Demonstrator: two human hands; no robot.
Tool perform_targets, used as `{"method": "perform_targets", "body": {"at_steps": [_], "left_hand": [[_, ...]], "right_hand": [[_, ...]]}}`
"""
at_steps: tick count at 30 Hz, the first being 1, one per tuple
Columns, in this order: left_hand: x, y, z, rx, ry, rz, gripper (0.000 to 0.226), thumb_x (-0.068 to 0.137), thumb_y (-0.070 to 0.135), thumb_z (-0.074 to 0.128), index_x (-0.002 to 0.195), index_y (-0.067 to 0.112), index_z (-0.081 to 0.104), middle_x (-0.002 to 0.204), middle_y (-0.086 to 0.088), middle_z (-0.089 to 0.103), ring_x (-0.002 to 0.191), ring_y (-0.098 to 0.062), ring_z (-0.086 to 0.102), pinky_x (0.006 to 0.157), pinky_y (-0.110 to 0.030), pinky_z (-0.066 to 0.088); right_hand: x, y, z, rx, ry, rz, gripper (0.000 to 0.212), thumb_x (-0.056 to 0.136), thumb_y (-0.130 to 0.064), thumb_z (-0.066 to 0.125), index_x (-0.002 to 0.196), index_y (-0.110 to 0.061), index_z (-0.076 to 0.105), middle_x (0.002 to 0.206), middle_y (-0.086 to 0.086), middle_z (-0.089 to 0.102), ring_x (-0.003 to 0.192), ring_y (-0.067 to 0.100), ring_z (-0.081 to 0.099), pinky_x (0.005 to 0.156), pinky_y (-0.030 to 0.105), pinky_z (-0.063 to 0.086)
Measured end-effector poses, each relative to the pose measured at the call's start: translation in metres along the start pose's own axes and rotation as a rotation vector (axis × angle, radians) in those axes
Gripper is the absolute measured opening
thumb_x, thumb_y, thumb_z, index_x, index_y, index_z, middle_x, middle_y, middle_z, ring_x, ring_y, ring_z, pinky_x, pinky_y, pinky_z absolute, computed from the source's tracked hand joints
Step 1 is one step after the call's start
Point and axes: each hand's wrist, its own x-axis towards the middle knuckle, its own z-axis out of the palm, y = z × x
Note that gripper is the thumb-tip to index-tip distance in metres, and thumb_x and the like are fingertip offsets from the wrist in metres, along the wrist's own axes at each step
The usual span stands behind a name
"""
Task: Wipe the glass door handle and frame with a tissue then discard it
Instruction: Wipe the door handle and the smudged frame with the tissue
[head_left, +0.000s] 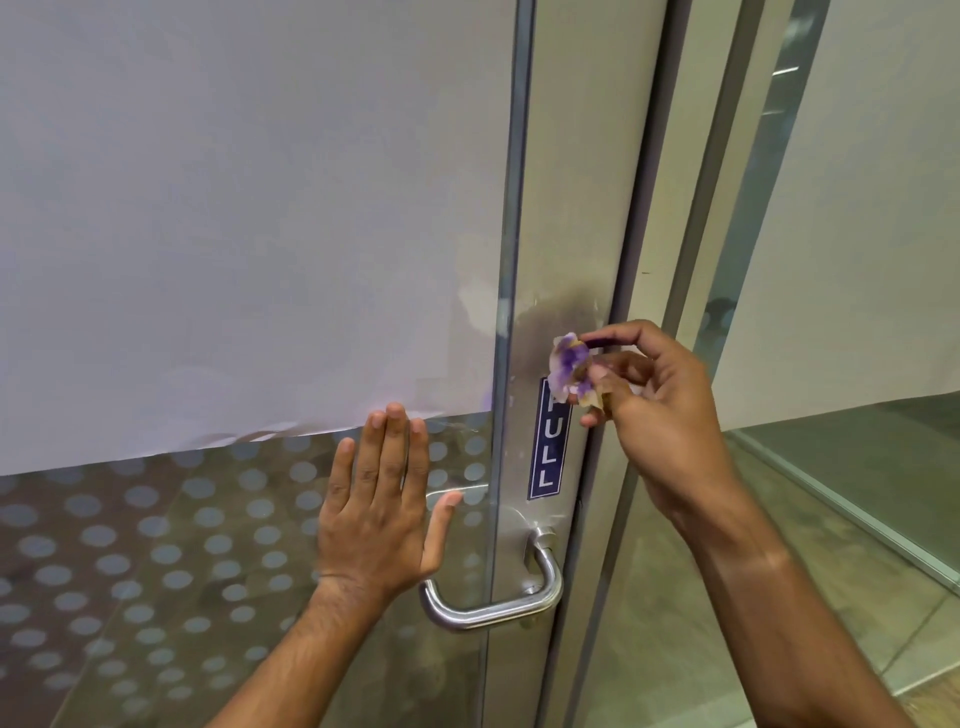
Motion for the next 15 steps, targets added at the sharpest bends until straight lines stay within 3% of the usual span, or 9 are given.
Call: {"method": "perform_targets", "body": {"at_steps": [3,7,10,13,15], "left_hand": [[-0.0004,-0.0002,0.0003,0.002,-0.002,-0.001,0.089,0.093,0.052,0.043,0.156,0.001,0.008,0.165,-0.016,-0.005,0.154,-0.029,-0.003,0.125,-0.044,-0.002],[-0.0002,-0.0001,-0.0002,0.005,-0.005,-0.001,0.089,0.093,0.053,0.043,0.156,0.001,0.007,0.165,-0.016,-0.006,0.154,-0.029,-0.003,0.125,-0.044,-0.002],[-0.0003,0.0002,-0.0005,0.004,-0.005,-0.003,0.088,0.093,0.053,0.043,0.156,0.001,0.008,0.165,-0.016,-0.006,0.154,-0.029,-0.003,0.125,-0.044,-0.001],[-0.0004,0.0,-0.0005,0.007,-0.007,-0.003,0.09,0.092,0.053,0.044,0.156,0.001,0.007,0.165,-0.016,-0.006,0.154,-0.029,-0.003,0.125,-0.044,-0.001],[-0.0002,-0.0001,-0.0002,0.008,-0.013,-0.001,0.091,0.092,0.053,0.044,0.156,0.001,0.005,0.165,-0.016,-0.007,0.154,-0.029,-0.004,0.125,-0.044,-0.002]], "right_hand": [[0.0012,-0.0014,0.0017,0.153,-0.019,0.088,0.046,0.089,0.014,0.046,0.089,-0.023,0.073,0.089,0.001,0.075,0.086,0.02,0.072,0.063,0.024,0.056],[-0.0002,-0.0034,0.0027,0.385,-0.064,0.14,0.013,0.083,-0.009,0.061,0.092,-0.01,0.07,0.093,0.011,0.074,0.083,0.024,0.069,0.07,0.026,0.055],[-0.0022,-0.0002,0.0063,0.191,0.007,0.067,0.029,0.076,-0.016,0.081,0.1,-0.013,0.065,0.097,0.005,0.074,0.086,0.017,0.071,0.076,0.026,0.056],[-0.0028,-0.0011,0.009,0.071,0.046,0.013,0.023,0.079,-0.012,0.077,0.098,-0.021,0.067,0.096,-0.003,0.074,0.091,0.01,0.071,0.08,0.025,0.058],[-0.0027,-0.0012,0.0087,-0.067,0.097,-0.088,0.021,0.083,-0.012,0.074,0.094,-0.029,0.069,0.098,-0.007,0.071,0.093,0.001,0.067,0.081,0.018,0.055]]}}
